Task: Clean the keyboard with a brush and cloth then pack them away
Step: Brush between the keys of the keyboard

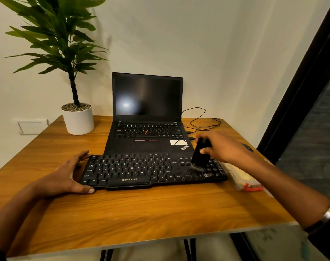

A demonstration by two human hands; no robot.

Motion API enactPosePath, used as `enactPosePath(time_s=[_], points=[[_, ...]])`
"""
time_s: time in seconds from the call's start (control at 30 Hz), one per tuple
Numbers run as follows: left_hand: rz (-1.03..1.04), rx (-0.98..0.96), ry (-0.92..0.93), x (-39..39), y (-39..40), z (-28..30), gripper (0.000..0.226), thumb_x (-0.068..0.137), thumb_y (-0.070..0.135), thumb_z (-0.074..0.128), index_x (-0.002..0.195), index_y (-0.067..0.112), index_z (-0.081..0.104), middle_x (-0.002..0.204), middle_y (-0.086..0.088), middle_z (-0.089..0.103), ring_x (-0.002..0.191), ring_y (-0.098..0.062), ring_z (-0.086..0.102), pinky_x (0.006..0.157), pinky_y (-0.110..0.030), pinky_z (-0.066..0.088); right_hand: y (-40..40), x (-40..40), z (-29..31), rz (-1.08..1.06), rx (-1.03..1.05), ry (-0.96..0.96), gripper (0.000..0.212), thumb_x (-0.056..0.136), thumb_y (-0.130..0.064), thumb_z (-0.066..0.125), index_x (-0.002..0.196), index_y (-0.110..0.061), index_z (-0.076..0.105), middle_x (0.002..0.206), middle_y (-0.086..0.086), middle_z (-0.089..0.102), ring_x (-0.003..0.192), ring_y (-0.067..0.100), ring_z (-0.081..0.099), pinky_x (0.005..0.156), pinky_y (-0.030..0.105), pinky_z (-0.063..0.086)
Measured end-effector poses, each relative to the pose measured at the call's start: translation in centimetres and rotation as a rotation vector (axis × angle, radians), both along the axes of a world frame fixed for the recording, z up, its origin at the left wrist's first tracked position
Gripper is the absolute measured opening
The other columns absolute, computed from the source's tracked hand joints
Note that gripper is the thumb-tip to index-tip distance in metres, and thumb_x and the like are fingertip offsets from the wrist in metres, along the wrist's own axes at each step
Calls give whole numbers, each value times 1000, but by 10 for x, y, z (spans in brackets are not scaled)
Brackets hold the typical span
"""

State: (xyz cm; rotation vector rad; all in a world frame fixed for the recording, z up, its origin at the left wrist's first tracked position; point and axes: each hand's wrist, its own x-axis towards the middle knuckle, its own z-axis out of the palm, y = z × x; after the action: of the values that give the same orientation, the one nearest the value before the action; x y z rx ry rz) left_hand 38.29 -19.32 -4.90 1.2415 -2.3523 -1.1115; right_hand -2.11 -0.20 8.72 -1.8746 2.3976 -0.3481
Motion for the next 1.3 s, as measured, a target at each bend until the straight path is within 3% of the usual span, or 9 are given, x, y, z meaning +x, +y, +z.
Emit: enactPosePath(time_s=[0.1,0.27,0.47,0.67,0.8,0.93,1.07,1.17,1.3], points=[[-2,-12,11,0,0,-1,124,38,64,92,131,72,10,153,0,27,133,-20,36,109,-50,39,-6,16,-8,31,-20,-24,32,85,-17,69,113,-28,61,113,1,63,105,22,59,75,27,43],[5,6,9,-3,2,1,126,32,68,88,130,69,9,137,4,30,125,-19,38,106,-47,41,-12,33,-7,67,-21,-173,32,88,-18,65,116,-32,58,110,0,60,74,14,66,57,22,51],[8,-16,-5,3,-4,-4,125,40,64,92,135,73,10,153,2,27,135,-22,35,109,-53,39,-2,17,-7,20,20,-24,30,85,-14,68,113,-24,61,117,1,61,109,21,56,83,31,46],[14,-13,-4,4,-6,-6,125,40,63,93,134,74,10,155,0,26,135,-24,35,108,-55,39,12,1,5,-31,27,64,28,85,-14,69,111,-23,62,112,3,64,102,20,56,77,28,42],[12,-6,7,2,-4,-5,122,38,64,92,128,77,11,154,0,27,134,-23,35,108,-54,40,10,18,-5,0,-20,6,31,84,-18,70,113,-26,63,114,1,63,108,22,55,85,32,44],[7,-5,14,1,-3,-3,121,36,65,92,126,77,11,152,-2,28,133,-24,37,108,-54,40,7,36,-14,56,-38,-35,33,86,-20,68,116,-31,60,116,1,63,105,21,58,79,30,46],[9,-9,15,2,-3,-4,121,37,64,92,126,78,11,149,-5,30,131,-24,39,108,-53,40,12,34,-8,64,-65,-196,31,86,-18,68,112,-32,61,114,0,59,87,17,64,77,35,56],[14,-12,12,1,-3,-4,122,37,64,92,126,78,10,147,-5,31,130,-24,39,107,-52,41,20,22,-9,29,-21,-137,31,86,-18,67,113,-33,59,118,1,58,98,18,59,83,38,55],[11,-9,13,1,-3,-4,122,37,63,93,126,78,10,148,-3,30,130,-23,39,106,-51,43,27,6,-5,-48,17,-26,34,87,-16,66,118,-27,59,120,3,61,105,19,55,78,29,46]])
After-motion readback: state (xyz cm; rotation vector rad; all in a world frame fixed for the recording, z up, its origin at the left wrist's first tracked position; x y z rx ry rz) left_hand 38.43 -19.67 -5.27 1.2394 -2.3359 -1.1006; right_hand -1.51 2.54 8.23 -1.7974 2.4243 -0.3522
